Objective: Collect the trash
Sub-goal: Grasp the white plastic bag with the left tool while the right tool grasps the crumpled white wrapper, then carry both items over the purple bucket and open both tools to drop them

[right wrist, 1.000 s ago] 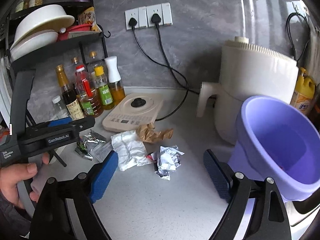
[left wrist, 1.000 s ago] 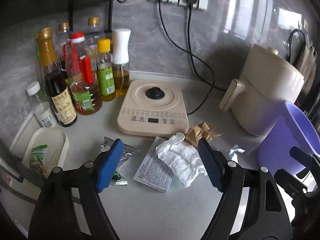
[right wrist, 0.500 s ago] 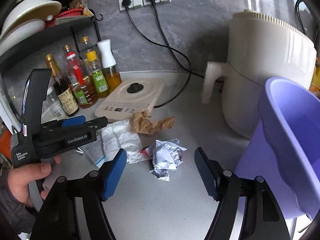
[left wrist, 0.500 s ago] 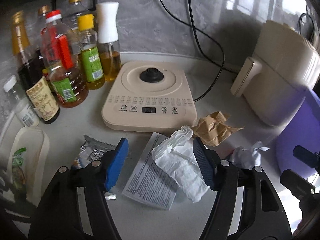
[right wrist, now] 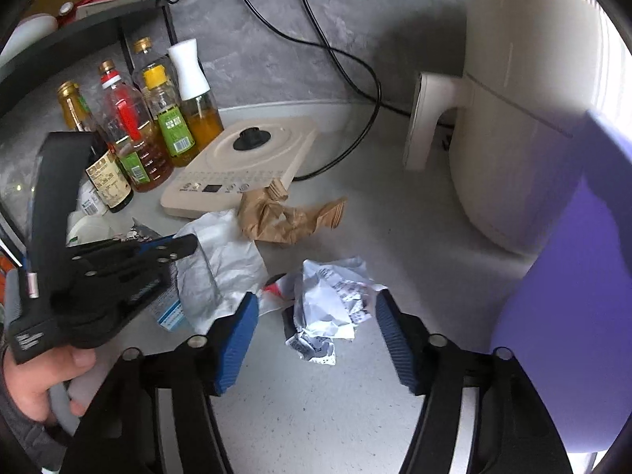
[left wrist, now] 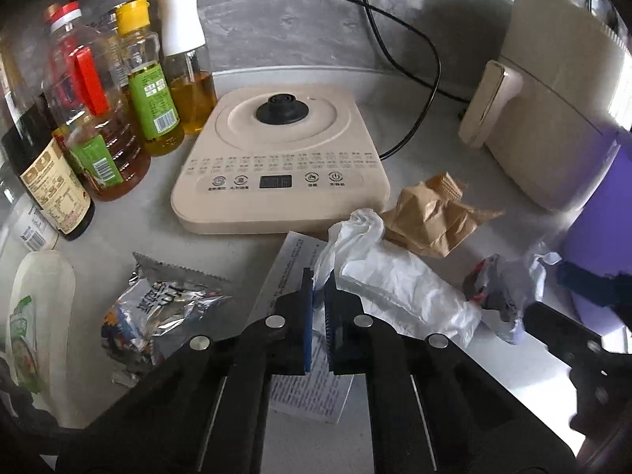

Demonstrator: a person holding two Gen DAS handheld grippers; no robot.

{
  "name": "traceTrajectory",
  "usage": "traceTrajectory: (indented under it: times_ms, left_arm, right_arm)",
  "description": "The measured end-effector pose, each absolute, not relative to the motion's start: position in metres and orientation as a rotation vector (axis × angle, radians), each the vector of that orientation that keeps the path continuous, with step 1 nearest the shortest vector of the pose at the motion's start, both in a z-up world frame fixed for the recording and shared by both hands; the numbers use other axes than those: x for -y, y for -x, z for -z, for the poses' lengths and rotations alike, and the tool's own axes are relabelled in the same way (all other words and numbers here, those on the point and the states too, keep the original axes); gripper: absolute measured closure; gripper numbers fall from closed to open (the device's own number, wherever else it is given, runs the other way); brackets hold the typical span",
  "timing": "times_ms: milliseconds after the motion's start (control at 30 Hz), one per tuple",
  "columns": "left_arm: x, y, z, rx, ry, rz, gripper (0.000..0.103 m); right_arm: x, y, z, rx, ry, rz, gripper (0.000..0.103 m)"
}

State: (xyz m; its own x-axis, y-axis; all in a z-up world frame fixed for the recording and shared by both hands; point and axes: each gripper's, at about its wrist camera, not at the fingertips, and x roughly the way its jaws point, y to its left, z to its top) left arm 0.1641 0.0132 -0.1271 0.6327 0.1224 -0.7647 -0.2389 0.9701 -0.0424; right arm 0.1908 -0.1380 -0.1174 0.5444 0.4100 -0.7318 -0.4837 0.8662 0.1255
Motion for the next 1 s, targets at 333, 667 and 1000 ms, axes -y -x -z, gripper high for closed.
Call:
traceTrajectory:
  times_ms: [333,667,1000]
  left_arm:
    - [-0.021,-0.144,0.104,-0.788,0.188,-0.235,0.099]
    - [-0.022,-0.123,0.067,-0.693,0.230,-0.238,0.099]
    - [-0.019,-0.102,0.026,-0.613,0.222,-0.272,0.099]
  right_arm:
    - [0.139,-0.183,0.116,-0.850,0.100,-0.557,0.089]
    - [0.150,-0.158,0.081,-0.752,0.101,-0.609,0.090]
    - [0.164,-0.137,0.042,-0.640,0.081,-0.638,0.090]
